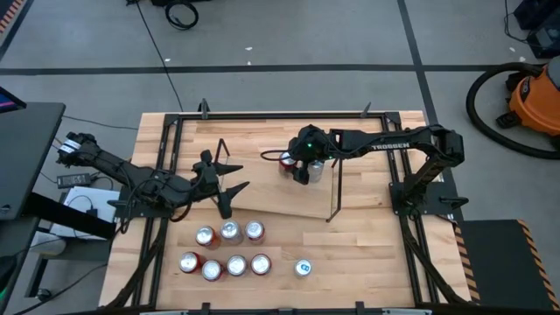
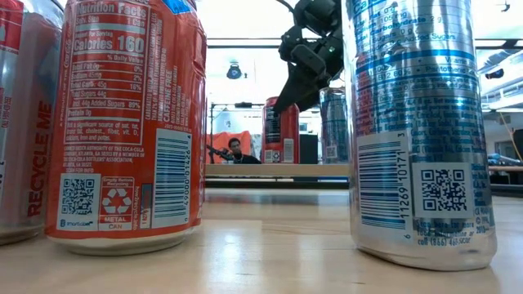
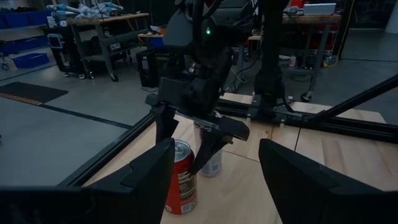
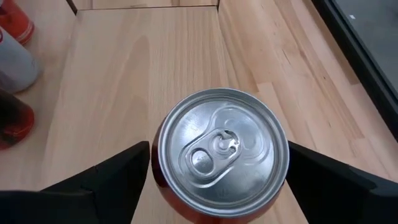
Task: Place canned beverage on shelf
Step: Put the top red-black soda can on the shelf, then put the top red-white soda can on the shelf aligned with the red-black soda can
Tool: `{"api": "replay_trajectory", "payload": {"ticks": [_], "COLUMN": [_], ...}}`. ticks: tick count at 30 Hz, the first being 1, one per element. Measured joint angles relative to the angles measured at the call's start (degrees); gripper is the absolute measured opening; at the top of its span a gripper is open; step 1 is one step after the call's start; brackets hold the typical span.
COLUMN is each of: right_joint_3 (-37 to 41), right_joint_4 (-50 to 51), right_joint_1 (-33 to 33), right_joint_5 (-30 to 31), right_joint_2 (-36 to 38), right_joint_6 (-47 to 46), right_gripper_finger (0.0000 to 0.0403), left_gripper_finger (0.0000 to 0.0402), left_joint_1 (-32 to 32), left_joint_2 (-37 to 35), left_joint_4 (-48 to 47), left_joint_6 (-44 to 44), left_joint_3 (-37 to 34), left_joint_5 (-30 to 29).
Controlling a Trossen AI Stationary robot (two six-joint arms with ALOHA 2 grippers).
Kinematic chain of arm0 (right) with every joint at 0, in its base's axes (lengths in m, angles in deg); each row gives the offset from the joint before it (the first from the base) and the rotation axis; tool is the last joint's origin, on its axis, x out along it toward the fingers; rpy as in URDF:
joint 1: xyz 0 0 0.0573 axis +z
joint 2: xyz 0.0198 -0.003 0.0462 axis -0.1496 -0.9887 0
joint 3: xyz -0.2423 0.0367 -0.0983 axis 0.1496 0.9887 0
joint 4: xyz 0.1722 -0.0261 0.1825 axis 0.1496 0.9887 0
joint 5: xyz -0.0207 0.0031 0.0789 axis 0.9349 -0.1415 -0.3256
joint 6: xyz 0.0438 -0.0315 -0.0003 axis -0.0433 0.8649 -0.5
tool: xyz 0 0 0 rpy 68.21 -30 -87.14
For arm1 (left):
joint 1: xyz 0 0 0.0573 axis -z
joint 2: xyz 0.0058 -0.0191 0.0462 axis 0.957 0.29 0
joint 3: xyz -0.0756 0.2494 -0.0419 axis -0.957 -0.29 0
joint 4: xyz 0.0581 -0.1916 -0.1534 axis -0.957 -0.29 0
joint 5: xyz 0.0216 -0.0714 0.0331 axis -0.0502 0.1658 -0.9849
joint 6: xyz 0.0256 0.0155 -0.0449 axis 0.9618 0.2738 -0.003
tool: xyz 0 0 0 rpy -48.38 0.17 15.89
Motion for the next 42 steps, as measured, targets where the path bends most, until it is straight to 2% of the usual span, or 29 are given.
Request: {"api": "replay_trajectory", "payload": {"ticks": [16, 23, 31, 37, 42], "right_joint_3": [-8.14, -12.99, -15.77, -15.76, -15.78], "right_joint_4": [8.14, 14.14, 13.77, 12.21, 9.43], "right_joint_1": [3.69, 6.68, 12.38, 16.93, 21.07], "right_joint_5": [5.63, 14.01, 13.41, 9.18, 9.0], "right_joint_2": [-0.22, -0.15, -0.11, -0.11, -0.81], "right_joint_6": [1.74, 3.75, 5.48, 5.15, 3.26], "right_gripper_finger": [0.0369, 0.0369, 0.0369, 0.0369, 0.0369], "left_gripper_finger": [0.0244, 0.0244, 0.0244, 0.0244, 0.0244], "left_joint_1": [0.0, 0.0, 0.31, 3.31, 5.92], "left_joint_2": [0.0, 0.0, -0.39, -3.55, -4.77], "left_joint_4": [0.0, 0.0, -0.68, -4.02, -4.7], "left_joint_6": [0.0, -0.01, 0.24, -0.06, -0.45], "left_joint_3": [0.0, 0.0, 0.0, 0.02, 0.02], "left_joint_5": [-0.01, 0.0, 0.0, -0.05, 0.02]}}
